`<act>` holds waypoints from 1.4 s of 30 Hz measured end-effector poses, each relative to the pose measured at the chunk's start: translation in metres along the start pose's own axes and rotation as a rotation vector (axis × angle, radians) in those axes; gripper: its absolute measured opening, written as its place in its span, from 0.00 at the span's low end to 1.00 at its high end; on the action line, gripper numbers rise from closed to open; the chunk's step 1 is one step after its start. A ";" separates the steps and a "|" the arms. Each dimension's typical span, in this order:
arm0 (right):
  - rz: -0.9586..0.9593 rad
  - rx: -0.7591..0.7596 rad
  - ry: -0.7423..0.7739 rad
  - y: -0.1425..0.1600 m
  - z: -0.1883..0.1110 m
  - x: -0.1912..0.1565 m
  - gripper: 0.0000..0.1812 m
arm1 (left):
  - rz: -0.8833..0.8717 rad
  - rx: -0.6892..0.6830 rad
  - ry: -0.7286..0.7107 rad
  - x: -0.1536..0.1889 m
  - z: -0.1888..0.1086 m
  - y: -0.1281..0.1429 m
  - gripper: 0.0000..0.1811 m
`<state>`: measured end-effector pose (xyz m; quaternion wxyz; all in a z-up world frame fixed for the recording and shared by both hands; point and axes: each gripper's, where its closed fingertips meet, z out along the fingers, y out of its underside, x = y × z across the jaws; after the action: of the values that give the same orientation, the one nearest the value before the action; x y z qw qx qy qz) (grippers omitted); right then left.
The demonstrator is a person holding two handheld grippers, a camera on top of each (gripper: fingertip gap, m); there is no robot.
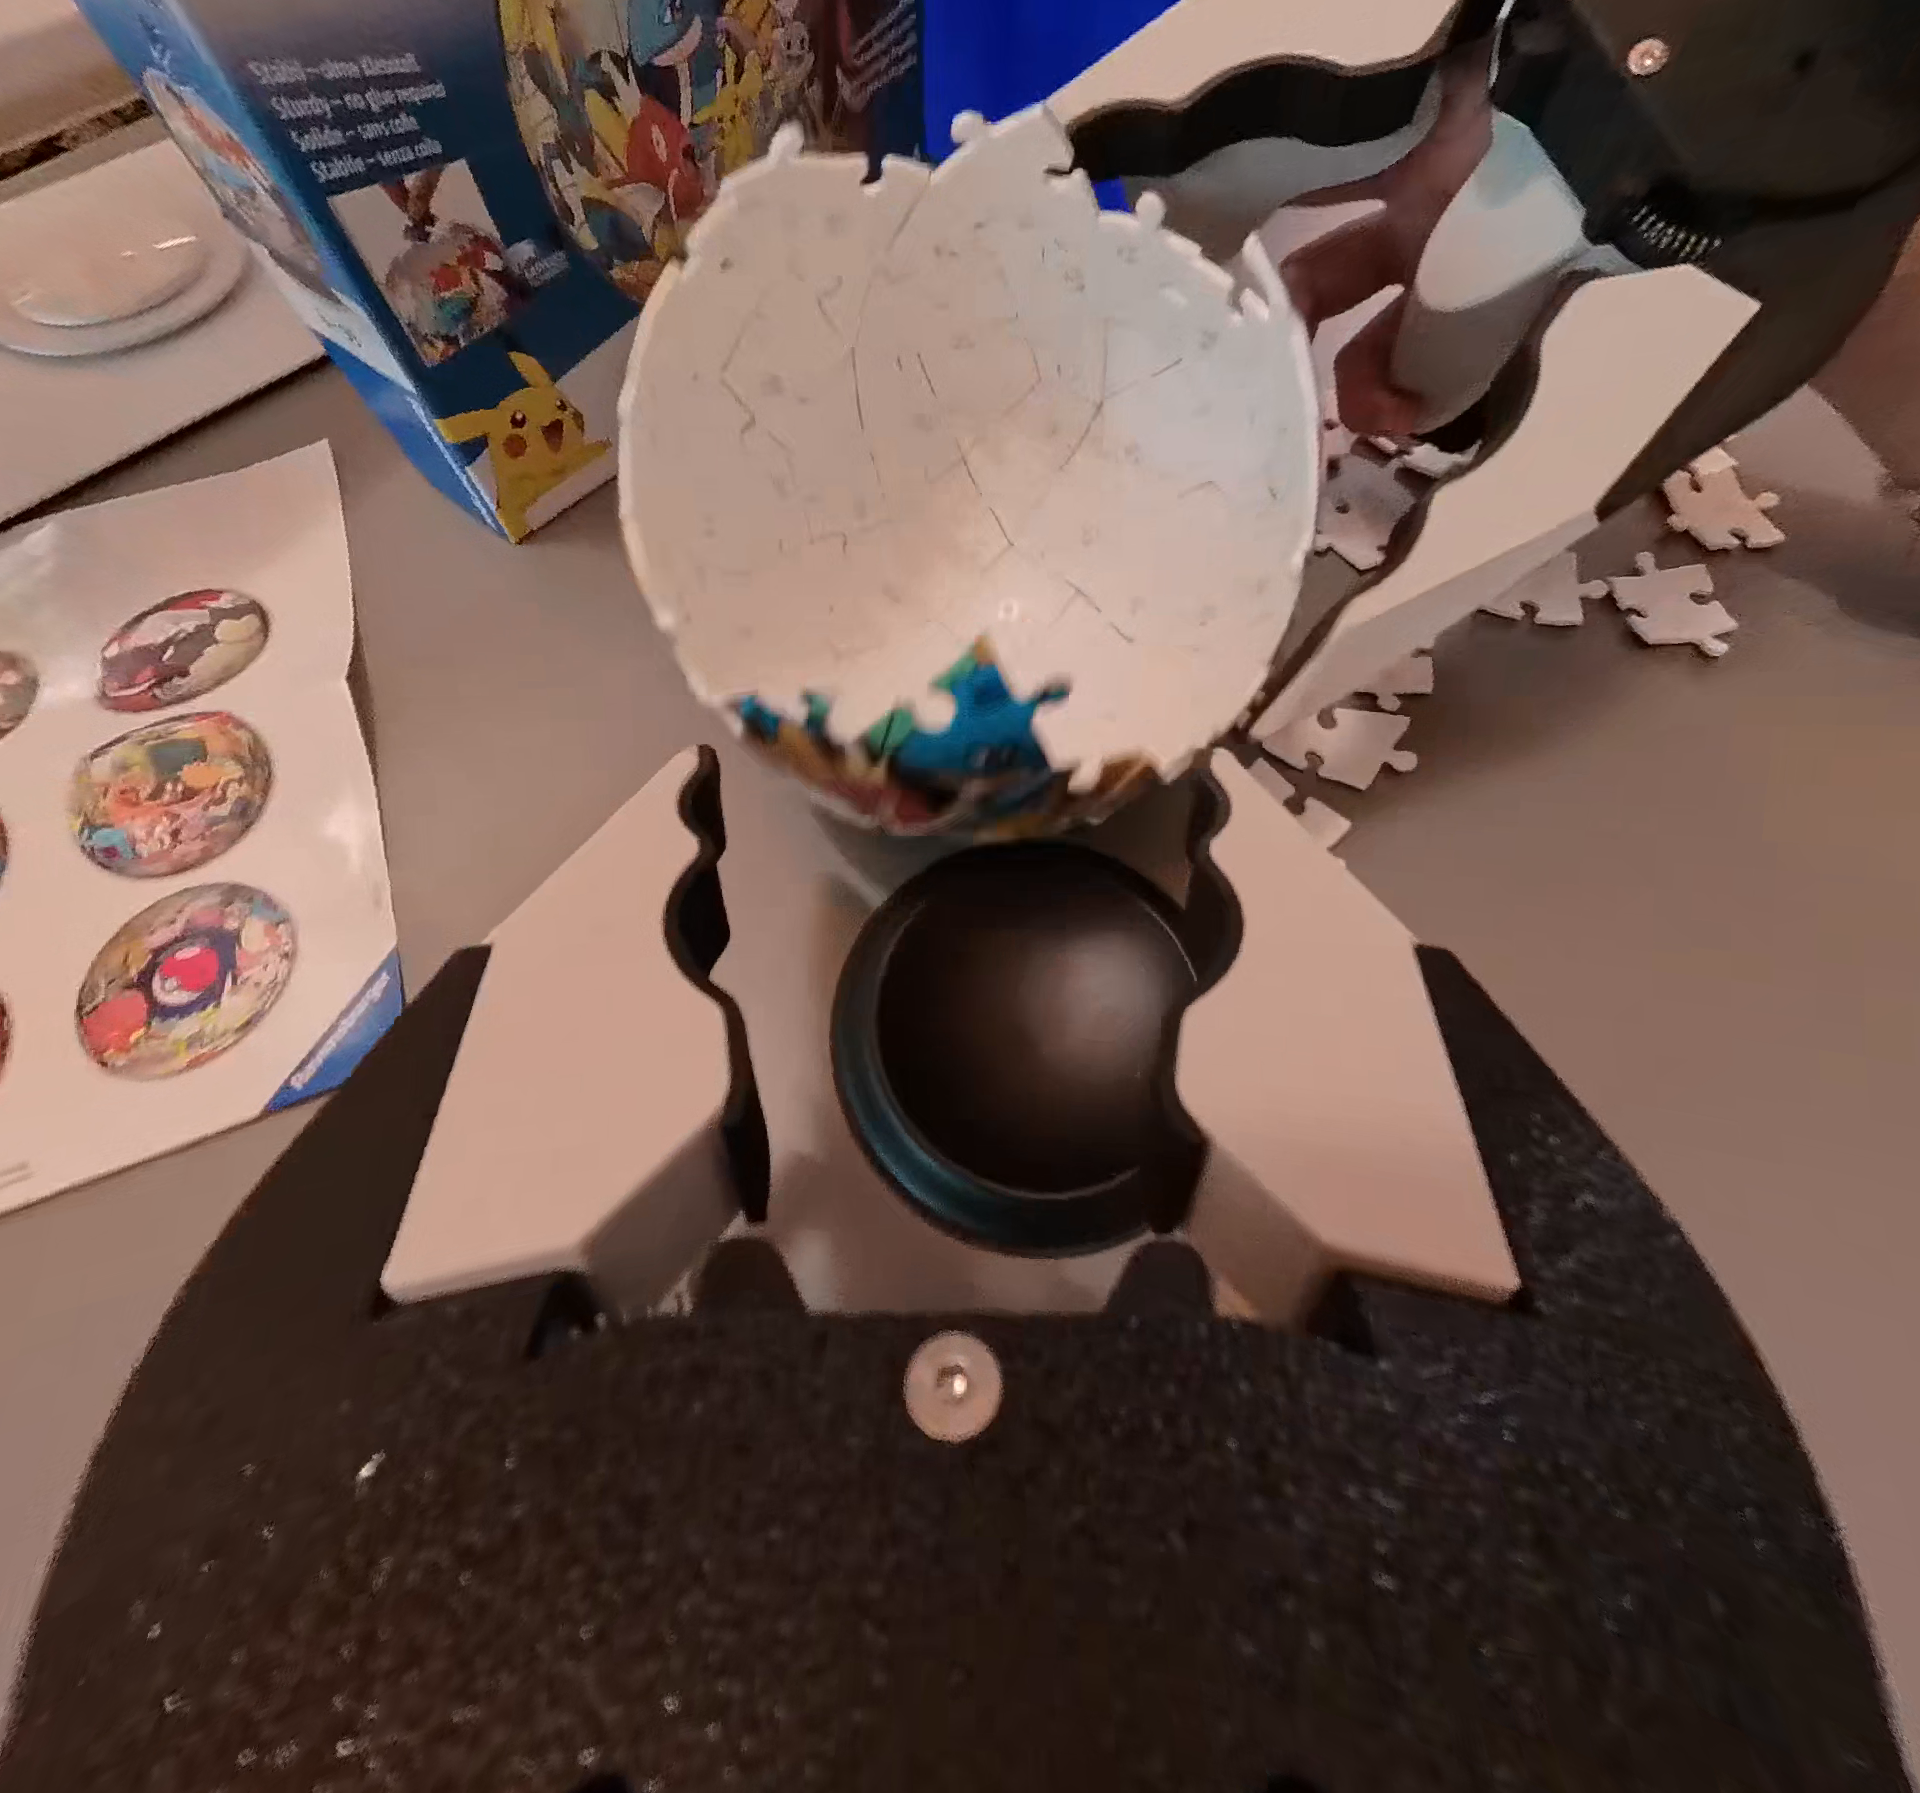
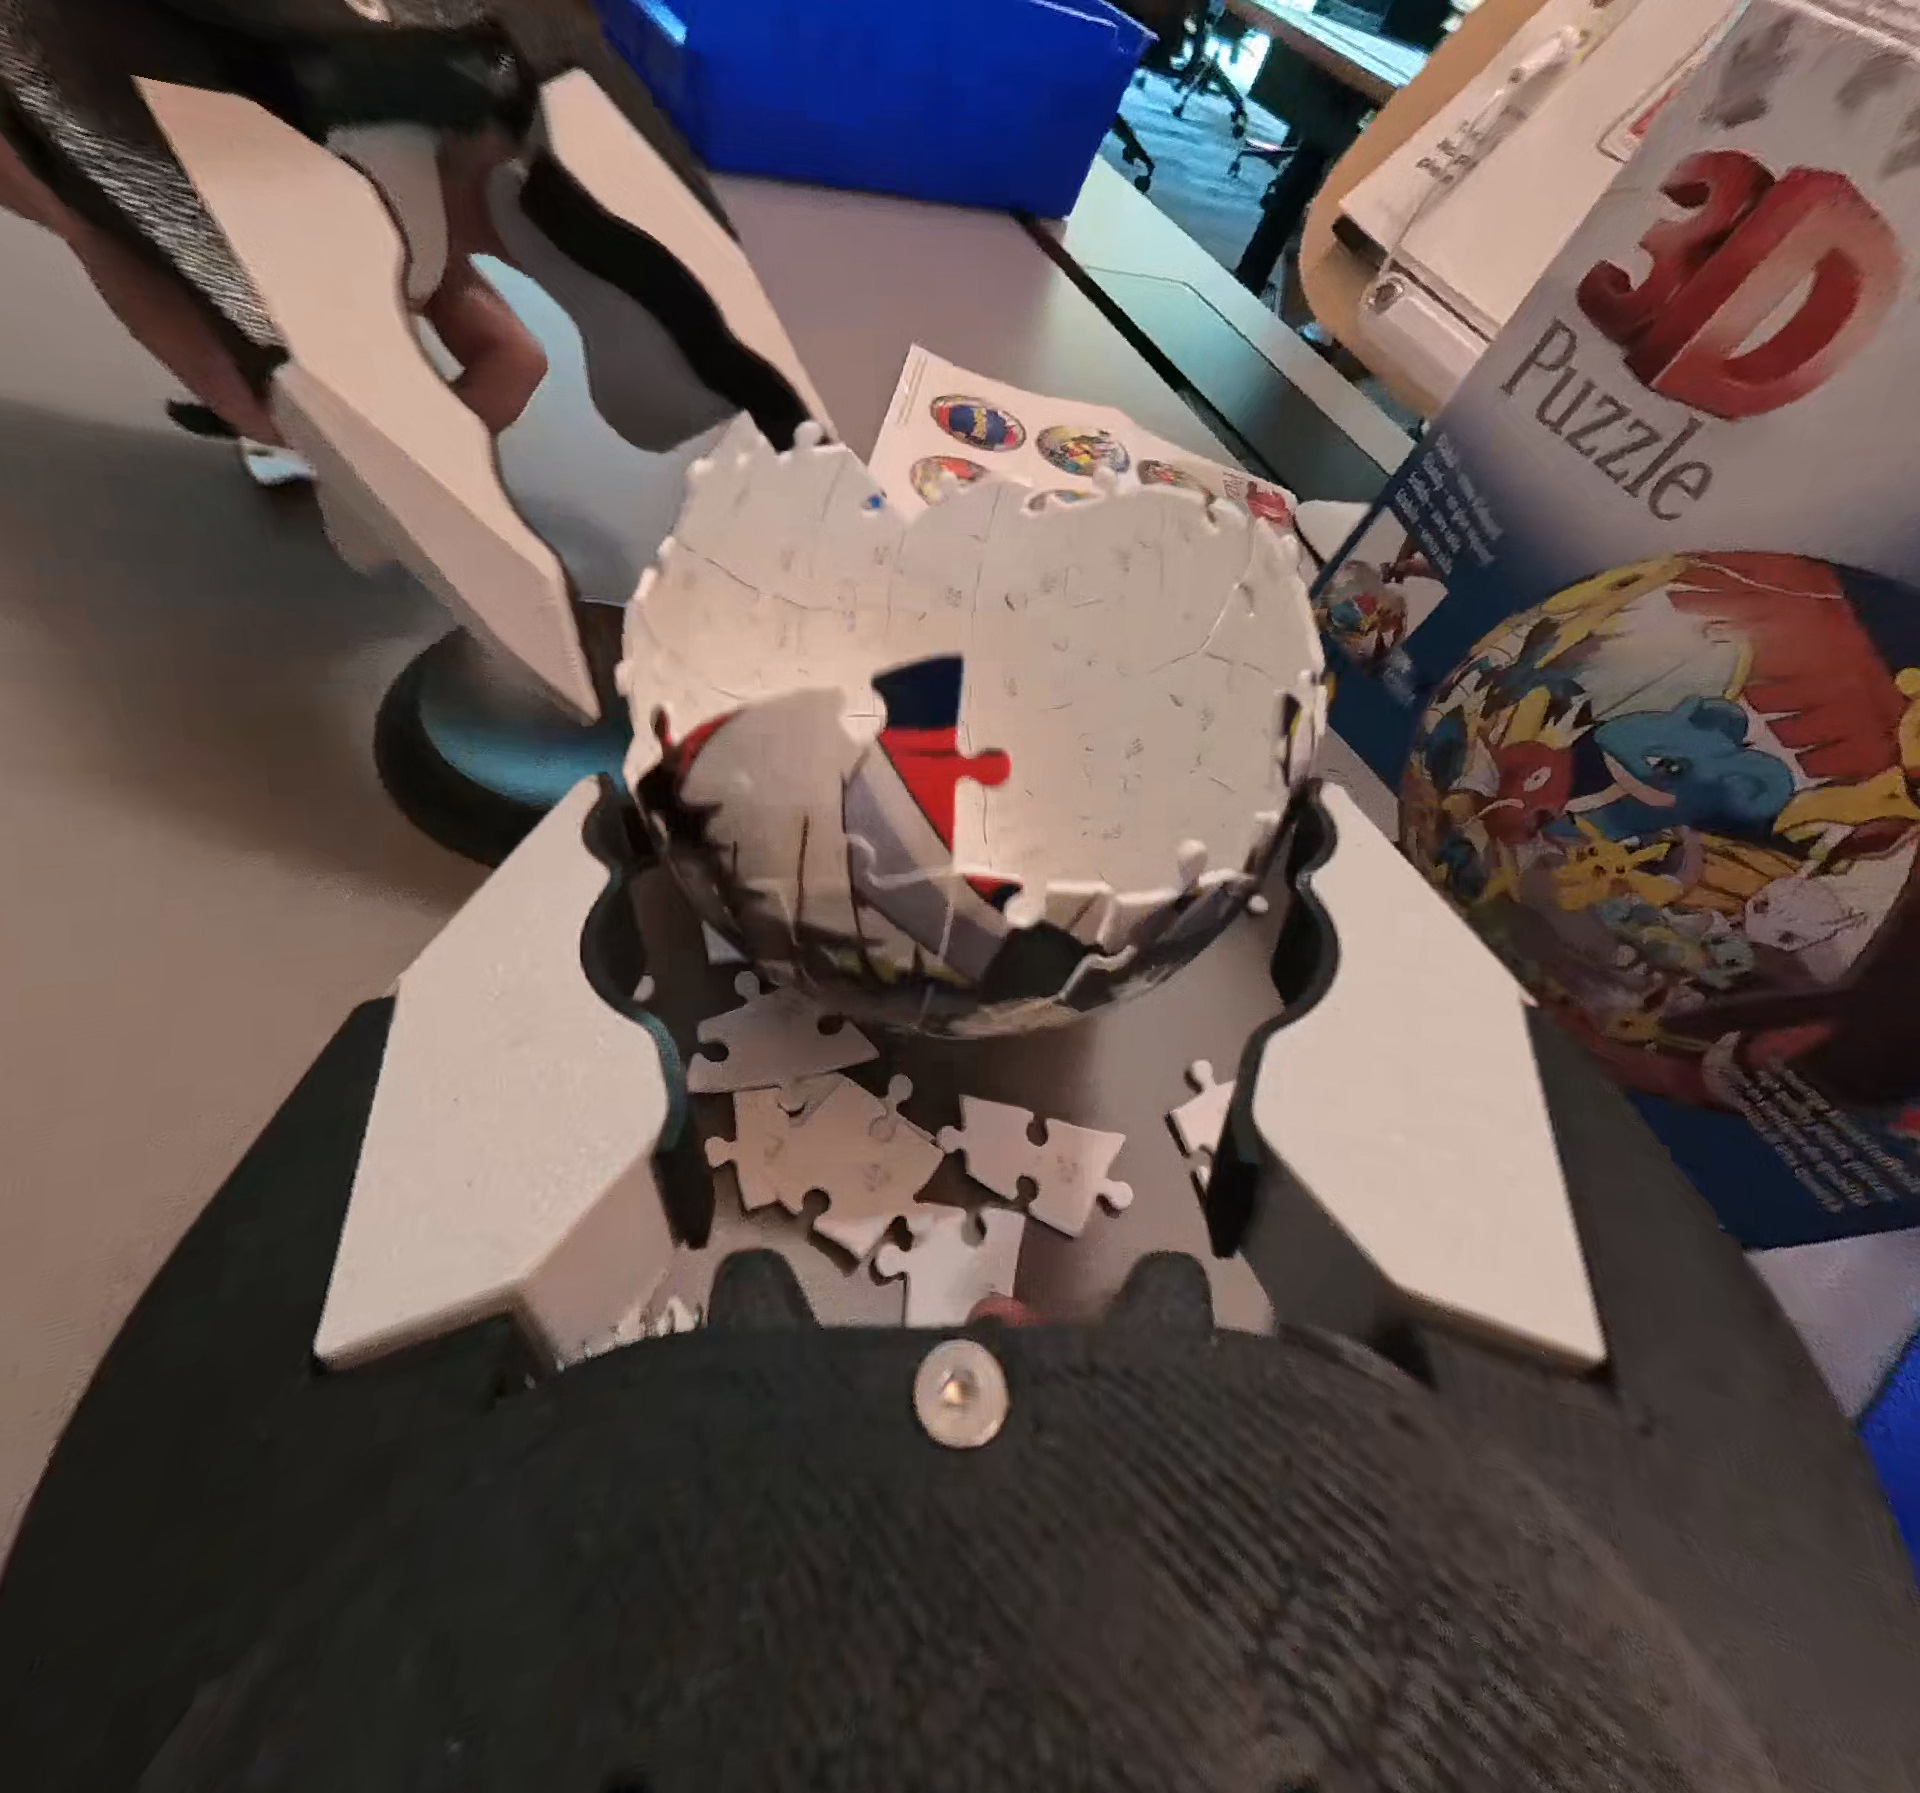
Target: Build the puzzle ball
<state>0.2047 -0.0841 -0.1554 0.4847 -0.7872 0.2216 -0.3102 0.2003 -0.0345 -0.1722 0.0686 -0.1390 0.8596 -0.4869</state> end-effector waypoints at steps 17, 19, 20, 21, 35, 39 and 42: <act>0.056 0.019 -0.333 0.002 -0.006 -0.010 0.70 | 0.072 0.064 0.167 -0.006 0.002 0.000 0.55; -0.008 0.002 -0.318 0.005 -0.003 -0.011 0.68 | 0.094 0.051 0.199 -0.005 -0.001 0.004 0.57; -0.047 -0.011 -0.306 0.008 -0.001 -0.012 0.69 | 0.103 0.055 0.223 -0.004 -0.003 0.005 0.58; -0.076 -0.021 -0.296 0.010 0.000 -0.013 0.70 | 0.106 0.065 0.248 -0.002 -0.005 0.006 0.59; -0.011 -0.136 -0.504 0.029 0.015 -0.013 0.75 | 0.278 -0.078 0.242 -0.023 0.017 0.022 0.51; -0.095 -0.020 -0.449 0.020 0.025 -0.007 0.71 | 0.412 -0.107 0.180 -0.033 0.019 0.027 0.46; -0.171 0.015 -0.393 0.011 0.025 -0.009 0.70 | 0.471 -0.106 0.169 -0.033 0.018 0.027 0.47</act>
<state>0.2150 -0.0673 -0.1760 0.4964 -0.8448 0.0528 -0.1925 0.2313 -0.0258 -0.2048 0.1006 0.1027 0.8953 -0.4216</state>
